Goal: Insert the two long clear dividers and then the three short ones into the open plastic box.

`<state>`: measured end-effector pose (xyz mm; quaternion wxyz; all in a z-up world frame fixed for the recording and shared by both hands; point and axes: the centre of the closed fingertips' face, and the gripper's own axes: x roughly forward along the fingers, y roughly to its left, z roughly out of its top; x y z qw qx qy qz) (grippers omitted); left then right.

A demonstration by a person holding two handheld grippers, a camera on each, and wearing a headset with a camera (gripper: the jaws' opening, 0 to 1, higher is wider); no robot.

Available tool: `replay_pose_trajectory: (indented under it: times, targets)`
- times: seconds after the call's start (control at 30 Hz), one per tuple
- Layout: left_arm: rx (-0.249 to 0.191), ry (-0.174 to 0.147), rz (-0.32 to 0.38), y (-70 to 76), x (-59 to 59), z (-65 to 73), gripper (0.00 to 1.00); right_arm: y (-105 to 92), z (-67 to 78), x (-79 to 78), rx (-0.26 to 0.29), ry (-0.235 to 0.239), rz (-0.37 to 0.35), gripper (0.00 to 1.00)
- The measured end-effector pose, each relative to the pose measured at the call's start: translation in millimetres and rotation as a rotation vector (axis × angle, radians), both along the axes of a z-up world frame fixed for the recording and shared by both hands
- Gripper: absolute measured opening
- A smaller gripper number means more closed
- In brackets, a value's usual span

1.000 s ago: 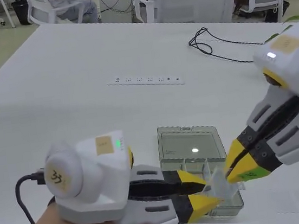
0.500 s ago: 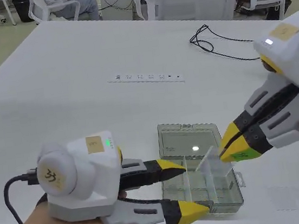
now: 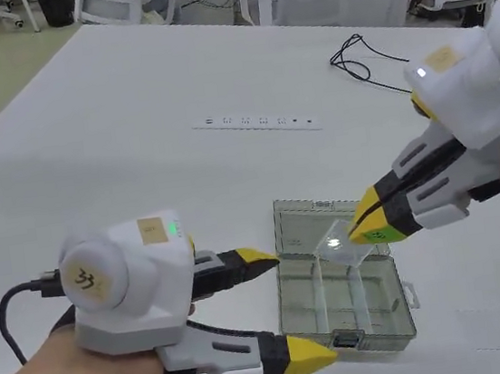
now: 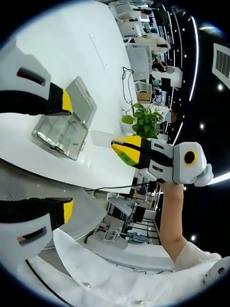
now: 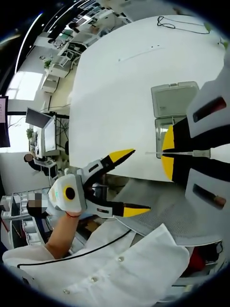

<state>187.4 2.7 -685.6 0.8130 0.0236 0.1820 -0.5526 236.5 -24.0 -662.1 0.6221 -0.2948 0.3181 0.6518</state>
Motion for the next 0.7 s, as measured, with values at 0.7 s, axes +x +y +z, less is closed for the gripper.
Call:
replay_pose_trajectory:
  times: [0.7]
  targets:
    - [0.021,0.046,0.046,16.2,4.2,-15.4,1.00,15.1,-68.3,24.8,-0.019,0.001,-0.035,0.03]
